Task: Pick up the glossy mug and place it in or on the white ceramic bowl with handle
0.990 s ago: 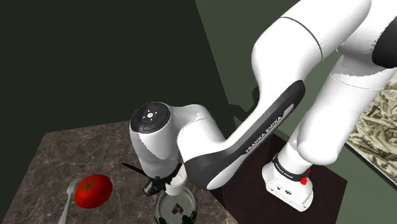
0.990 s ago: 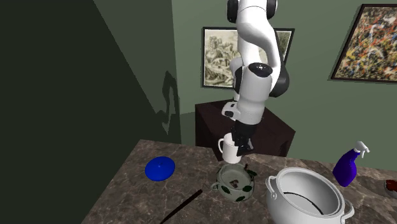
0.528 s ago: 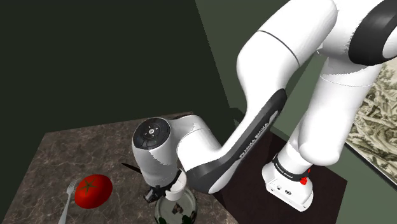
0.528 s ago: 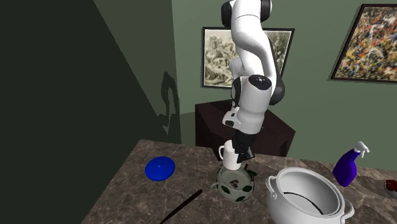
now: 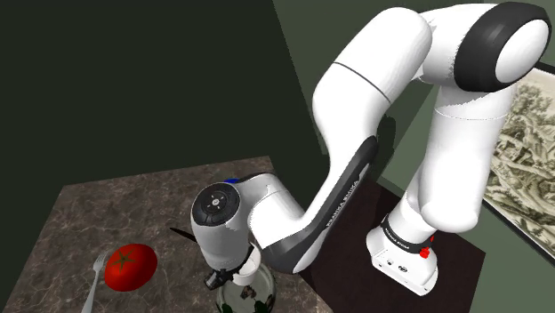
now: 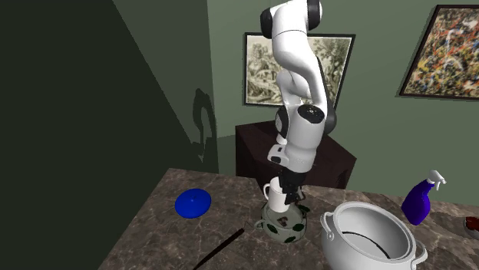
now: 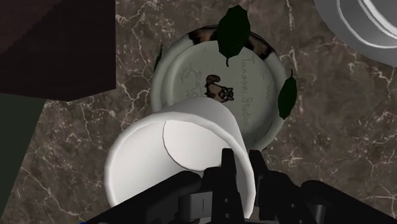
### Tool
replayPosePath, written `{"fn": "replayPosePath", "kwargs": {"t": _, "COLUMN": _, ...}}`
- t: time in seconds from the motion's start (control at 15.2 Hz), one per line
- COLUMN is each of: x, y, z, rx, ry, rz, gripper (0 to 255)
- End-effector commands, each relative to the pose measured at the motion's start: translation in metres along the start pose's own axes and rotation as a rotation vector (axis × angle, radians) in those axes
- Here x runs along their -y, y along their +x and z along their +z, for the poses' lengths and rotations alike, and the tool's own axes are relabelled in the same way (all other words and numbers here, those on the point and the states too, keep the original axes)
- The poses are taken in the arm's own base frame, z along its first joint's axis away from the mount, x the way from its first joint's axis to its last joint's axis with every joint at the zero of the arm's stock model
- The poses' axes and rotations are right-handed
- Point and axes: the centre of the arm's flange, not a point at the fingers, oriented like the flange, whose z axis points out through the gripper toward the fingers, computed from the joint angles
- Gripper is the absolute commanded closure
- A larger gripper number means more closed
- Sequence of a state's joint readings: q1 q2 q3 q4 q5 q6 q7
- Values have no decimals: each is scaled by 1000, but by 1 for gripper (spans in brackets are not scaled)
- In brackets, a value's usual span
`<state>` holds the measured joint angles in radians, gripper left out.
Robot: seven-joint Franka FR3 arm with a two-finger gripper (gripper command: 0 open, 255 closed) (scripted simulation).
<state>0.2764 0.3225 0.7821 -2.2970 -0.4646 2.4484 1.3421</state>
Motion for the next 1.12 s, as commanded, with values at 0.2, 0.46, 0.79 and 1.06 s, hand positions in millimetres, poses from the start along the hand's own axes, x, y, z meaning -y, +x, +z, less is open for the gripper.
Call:
{"fn": "replayPosePath", "kwargs": {"t": 0.2, "x": 1, "y": 0, "z": 12, "rx": -1, "ry": 0, "rz": 0, "gripper": 255}}
{"fn": "replayPosePath", "kwargs": {"t": 0.46, "x": 1, "y": 0, "z": 12, "rx": -1, "ry": 0, "rz": 0, "gripper": 255}}
{"fn": "replayPosePath", "kwargs": {"t": 0.79, "x": 1, "y": 0, "z": 12, "rx": -1, "ry": 0, "rz": 0, "gripper": 0}}
{"fn": "replayPosePath", "kwargs": {"t": 1.06, "x": 1, "y": 0, "z": -14, "rx": -1, "ry": 0, "rz": 0, "gripper": 0}}
